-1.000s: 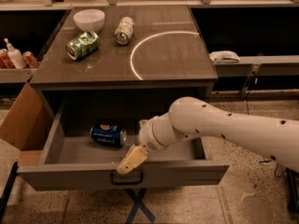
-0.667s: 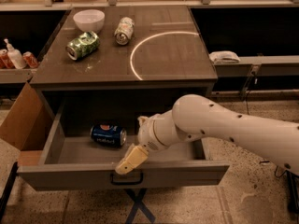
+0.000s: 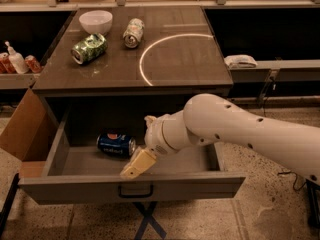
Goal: Pick pepsi can from top drawer and place on counter
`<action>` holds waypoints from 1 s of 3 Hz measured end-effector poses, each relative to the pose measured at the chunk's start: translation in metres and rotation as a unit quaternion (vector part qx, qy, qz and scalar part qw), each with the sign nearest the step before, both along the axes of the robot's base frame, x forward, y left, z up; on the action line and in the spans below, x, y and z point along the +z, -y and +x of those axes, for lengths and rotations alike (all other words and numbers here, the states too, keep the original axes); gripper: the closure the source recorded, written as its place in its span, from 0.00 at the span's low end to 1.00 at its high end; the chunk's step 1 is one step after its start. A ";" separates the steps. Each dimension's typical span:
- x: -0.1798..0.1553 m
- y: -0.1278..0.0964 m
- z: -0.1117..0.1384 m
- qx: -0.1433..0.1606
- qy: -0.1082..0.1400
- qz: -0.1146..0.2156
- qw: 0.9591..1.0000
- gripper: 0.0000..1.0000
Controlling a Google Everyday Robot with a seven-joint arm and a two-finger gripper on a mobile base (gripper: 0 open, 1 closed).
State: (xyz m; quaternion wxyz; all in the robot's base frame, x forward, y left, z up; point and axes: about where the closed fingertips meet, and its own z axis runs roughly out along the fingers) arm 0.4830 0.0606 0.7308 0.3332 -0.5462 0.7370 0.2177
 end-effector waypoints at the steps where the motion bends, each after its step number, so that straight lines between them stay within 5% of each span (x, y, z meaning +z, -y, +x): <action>1: -0.002 -0.004 0.016 -0.015 0.013 -0.001 1.000 0.00; 3: -0.023 -0.030 0.056 -0.034 0.008 0.017 0.999 0.00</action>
Offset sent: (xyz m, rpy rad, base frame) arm 0.0617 0.0274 -0.0163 0.0547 -0.0380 -0.0942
